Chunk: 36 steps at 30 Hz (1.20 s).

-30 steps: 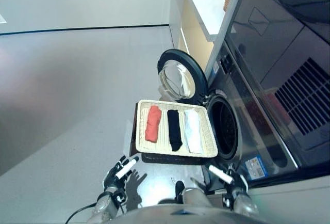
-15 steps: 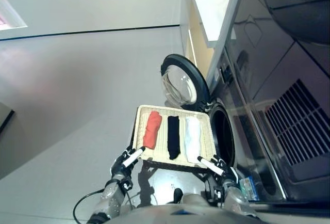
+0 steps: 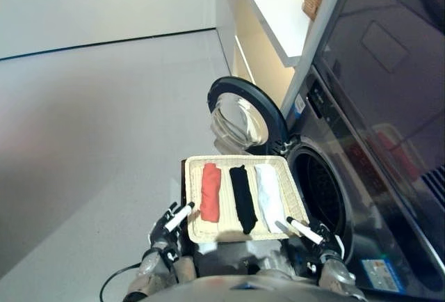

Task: Pick up the clothes and place them into the washing machine

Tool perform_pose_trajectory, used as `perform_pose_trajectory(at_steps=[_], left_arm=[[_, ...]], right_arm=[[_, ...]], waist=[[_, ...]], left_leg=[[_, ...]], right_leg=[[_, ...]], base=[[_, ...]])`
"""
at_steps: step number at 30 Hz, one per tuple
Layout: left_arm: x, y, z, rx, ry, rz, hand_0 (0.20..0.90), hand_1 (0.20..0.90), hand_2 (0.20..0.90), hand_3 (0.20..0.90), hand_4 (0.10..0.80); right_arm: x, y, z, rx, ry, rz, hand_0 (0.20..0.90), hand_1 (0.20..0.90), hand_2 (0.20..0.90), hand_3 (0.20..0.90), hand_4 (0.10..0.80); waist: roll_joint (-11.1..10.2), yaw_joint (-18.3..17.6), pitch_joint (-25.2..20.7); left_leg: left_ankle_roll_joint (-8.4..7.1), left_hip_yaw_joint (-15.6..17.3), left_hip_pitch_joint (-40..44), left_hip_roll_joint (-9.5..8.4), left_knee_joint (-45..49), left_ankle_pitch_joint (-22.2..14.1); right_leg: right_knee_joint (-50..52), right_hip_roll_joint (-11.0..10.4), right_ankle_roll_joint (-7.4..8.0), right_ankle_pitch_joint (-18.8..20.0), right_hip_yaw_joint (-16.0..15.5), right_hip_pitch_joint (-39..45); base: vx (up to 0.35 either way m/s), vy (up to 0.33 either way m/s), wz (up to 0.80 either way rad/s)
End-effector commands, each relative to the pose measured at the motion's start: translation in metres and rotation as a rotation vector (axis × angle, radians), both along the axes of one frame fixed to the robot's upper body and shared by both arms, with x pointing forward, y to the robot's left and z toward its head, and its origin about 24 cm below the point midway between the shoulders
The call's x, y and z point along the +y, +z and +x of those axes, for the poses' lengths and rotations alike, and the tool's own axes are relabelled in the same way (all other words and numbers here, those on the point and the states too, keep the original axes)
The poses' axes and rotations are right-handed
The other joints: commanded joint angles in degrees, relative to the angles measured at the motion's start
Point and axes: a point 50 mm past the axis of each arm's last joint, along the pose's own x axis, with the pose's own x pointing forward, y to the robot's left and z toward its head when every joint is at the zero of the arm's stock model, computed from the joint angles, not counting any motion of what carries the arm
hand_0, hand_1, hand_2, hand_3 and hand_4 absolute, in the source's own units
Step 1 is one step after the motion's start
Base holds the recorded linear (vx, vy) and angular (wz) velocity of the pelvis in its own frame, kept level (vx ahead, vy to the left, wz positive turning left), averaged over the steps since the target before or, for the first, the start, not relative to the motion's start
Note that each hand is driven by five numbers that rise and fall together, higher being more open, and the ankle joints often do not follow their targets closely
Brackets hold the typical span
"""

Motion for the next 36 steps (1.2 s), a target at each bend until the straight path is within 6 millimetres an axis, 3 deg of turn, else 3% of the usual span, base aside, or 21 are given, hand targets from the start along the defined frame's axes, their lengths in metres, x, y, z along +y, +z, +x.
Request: perform_pose_trajectory(at_steps=[1, 4, 9, 10, 13, 15, 17, 19, 22, 25, 28, 31, 35, 36], left_arm=[[0.006, 0.022, 0.024, -0.172, 0.005, 0.029, 0.9, 0.9, 0.9, 0.9, 0.8], [0.015, 0.026, 0.03, -0.189, 0.028, 0.053, 0.9, 0.9, 0.9, 0.9, 0.8], [0.02, 0.026, 0.027, -0.185, 0.057, 0.066, 0.9, 0.9, 0.9, 0.9, 0.8], [0.019, 0.025, 0.026, -0.18, 0.059, 0.06, 0.9, 0.9, 0.9, 0.9, 0.8], [0.019, 0.023, 0.023, -0.169, 0.069, 0.051, 0.9, 0.9, 0.9, 0.9, 0.8], [0.021, 0.026, 0.024, -0.183, 0.075, 0.047, 0.9, 0.9, 0.9, 0.9, 0.8], [0.022, 0.027, 0.026, -0.191, 0.073, 0.05, 0.9, 0.9, 0.9, 0.9, 0.8], [0.025, 0.03, 0.028, -0.204, 0.073, 0.057, 0.9, 0.9, 0.9, 0.9, 0.8], [0.027, 0.032, 0.03, -0.217, 0.09, 0.053, 0.9, 0.9, 0.9, 0.9, 0.8], [0.03, 0.034, 0.034, -0.226, 0.109, 0.063, 0.9, 0.9, 0.9, 0.9, 0.8], [0.034, 0.035, 0.035, -0.228, 0.123, 0.072, 0.9, 0.9, 0.9, 0.9, 0.8], [0.036, 0.034, 0.033, -0.218, 0.133, 0.079, 0.9, 0.9, 0.9, 0.9, 0.8], [0.037, 0.035, 0.034, -0.226, 0.154, 0.072, 0.9, 0.9, 0.9, 0.9, 0.8], [0.035, 0.038, 0.039, -0.241, 0.153, 0.069, 0.9, 0.9, 0.9, 0.9, 0.8]], right_arm=[[-0.011, 0.023, 0.038, -0.179, -0.006, -0.045, 0.9, 0.9, 0.9, 0.9, 0.8], [-0.004, 0.026, 0.051, -0.201, 0.031, -0.04, 0.9, 0.9, 0.9, 0.9, 0.8], [0.006, 0.028, 0.059, -0.218, 0.054, -0.022, 0.9, 0.9, 0.9, 0.9, 0.8], [0.006, 0.029, 0.061, -0.223, 0.049, -0.025, 0.9, 0.9, 0.9, 0.9, 0.8], [0.007, 0.032, 0.066, -0.24, 0.053, -0.027, 0.9, 0.9, 0.9, 0.9, 0.8], [0.007, 0.037, 0.073, -0.269, 0.065, -0.033, 0.9, 0.9, 0.9, 0.9, 0.8], [0.008, 0.04, 0.077, -0.285, 0.072, -0.032, 0.9, 0.9, 0.9, 0.9, 0.8], [0.01, 0.043, 0.082, -0.3, 0.08, -0.036, 0.9, 0.9, 0.9, 0.9, 0.8], [0.011, 0.048, 0.091, -0.323, 0.081, -0.039, 0.9, 0.9, 0.9, 0.9, 0.8], [0.015, 0.053, 0.099, -0.346, 0.097, -0.043, 0.9, 0.9, 0.9, 0.9, 0.8], [0.017, 0.056, 0.101, -0.36, 0.112, -0.046, 0.9, 0.9, 0.9, 0.9, 0.8], [0.017, 0.058, 0.101, -0.369, 0.124, -0.053, 0.9, 0.9, 0.9, 0.9, 0.8], [0.013, 0.065, 0.108, -0.391, 0.151, -0.1, 0.9, 0.9, 0.9, 0.9, 0.8], [0.01, 0.073, 0.116, -0.425, 0.149, -0.126, 0.9, 0.9, 0.9, 0.9, 0.8]], waist=[[0.06, 0.34, -5.21], [-0.46, 0.81, -6.18], [-1.92, 1.5, -7.88], [-2.27, 1.58, -8.21], [-2.29, 1.68, -8.16], [-1.61, 1.51, -7.1], [-1.13, 1.25, -6.14], [-0.59, 0.67, -4.96], [-0.46, -0.37, -3.38], [-1.35, -1.59, -1.34], [-2.12, -1.7, -0.66], [-3.25, -1.04, -0.73], [-2.89, -0.27, -0.16], [-2.22, -0.2, 0.83]], left_leg=[[-3.88, -1.86, -9.79, 3.21, 7.2, 1.37], [-2.94, -0.61, -10.52, 2.09, 8.31, -0.19], [-1.92, 0.68, -11.11, -0.03, 8.24, -2.21], [-1.34, 0.95, -10.68, -1.06, 8.33, -3.34], [-0.38, 1.35, -9.23, -2.22, 8.11, -4.79], [0.8, 1.09, -7.74, -2.93, 7.86, -5.74], [1.32, 0.75, -7.26, -3.03, 8.08, -6.13], [1.73, 0.59, -5.24, -3.29, 7.67, -7.11], [0.53, -0.39, -3.45, -2.6, 6.69, -7.88], [-1.37, -2.19, -3.12, -1.31, 7.85, -9.18], [-2.26, -2.81, -2.85, -0.53, 7.89, -9.19], [-3.24, -2.96, -3.73, 0.16, 8.6, -9.13], [-4.12, -3.58, -5.76, 1.58, 9.64, -8.79], [-4.94, -4.37, -8.17, 2.65, 9.78, -7.62]], right_leg=[[5.48, -2.53, 2.76, 2.94, -0.37, 4.16], [4.97, -4.33, 3.92, 5.2, 0.18, 2.85], [3.58, -7.57, 6.54, 12.37, -0.65, 1.92], [4.38, -8.67, 7.17, 15.46, -0.98, 1.26], [7.44, -9.49, 6.94, 19.51, -0.9, -0.35], [12.52, -9.38, 5.58, 22.67, -1.28, -3.02], [15.38, -8.91, 4.84, 22.93, -1.85, -4.51], [16.18, -9.56, 4.32, 21.88, -4.89, -7.09], [9.23, -11.24, 5.13, 18.8, -7.9, -10.55], [3.39, -13.9, 6.81, 20.39, -7.65, -13.88], [2.99, -14.19, 7.47, 21.09, -8.03, -14.75], [1.4, -14.02, 7.79, 20.28, -10.62, -13.51], [1.26, -13.09, 7.65, 17.91, -13.1, -13.79], [1.77, -12.62, 7.55, 16.09, -14.48, -14.81]], base=[[0.199, 0.154, -0.07], [0.109, 0.098, -0.27], [0.105, 0.101, -0.19], [0.148, 0.148, -0.16], [0.082, 0.094, -0.01], [0.057, 0.154, -0.09], [0.017, 0.113, -0.03], [0.08, 0.089, -0.02], [0.079, -0.056, -0.05], [0.061, -0.149, 0.17], [0.036, -0.125, 0.2], [0.008, -0.147, 0.23], [-0.082, -0.115, -0.05], [-0.209, -0.106, -0.02]])
